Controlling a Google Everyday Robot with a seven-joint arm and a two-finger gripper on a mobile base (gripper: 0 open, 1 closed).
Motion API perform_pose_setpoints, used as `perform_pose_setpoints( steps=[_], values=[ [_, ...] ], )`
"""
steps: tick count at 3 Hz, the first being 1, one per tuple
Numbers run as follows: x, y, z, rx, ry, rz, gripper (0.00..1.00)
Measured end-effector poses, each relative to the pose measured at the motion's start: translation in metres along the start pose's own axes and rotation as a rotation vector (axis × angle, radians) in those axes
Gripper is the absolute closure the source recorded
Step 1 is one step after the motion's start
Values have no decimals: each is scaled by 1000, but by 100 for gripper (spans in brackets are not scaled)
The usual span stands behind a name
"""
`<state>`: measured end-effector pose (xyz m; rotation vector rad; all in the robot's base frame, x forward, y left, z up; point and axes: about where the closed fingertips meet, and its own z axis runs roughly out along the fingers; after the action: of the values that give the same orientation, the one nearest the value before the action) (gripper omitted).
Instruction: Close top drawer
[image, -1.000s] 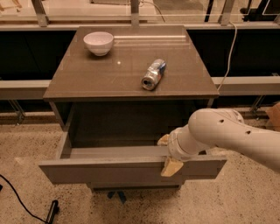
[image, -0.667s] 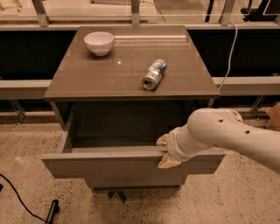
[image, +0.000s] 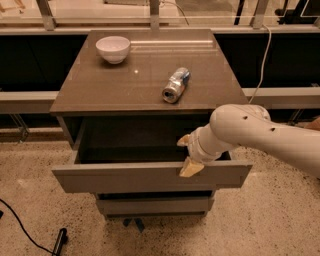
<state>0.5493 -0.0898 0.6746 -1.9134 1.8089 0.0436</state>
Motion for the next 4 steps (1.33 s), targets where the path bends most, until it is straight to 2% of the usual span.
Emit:
perform_pose_setpoints(
  steps=[1, 2, 3, 4],
  values=[
    [3, -13, -9, 19, -6, 4, 32],
    [4, -8, -30, 37, -57, 25, 32],
    [12, 17, -51, 3, -177, 90, 32],
    [12, 56, -69, -45, -273, 164, 47]
  ],
)
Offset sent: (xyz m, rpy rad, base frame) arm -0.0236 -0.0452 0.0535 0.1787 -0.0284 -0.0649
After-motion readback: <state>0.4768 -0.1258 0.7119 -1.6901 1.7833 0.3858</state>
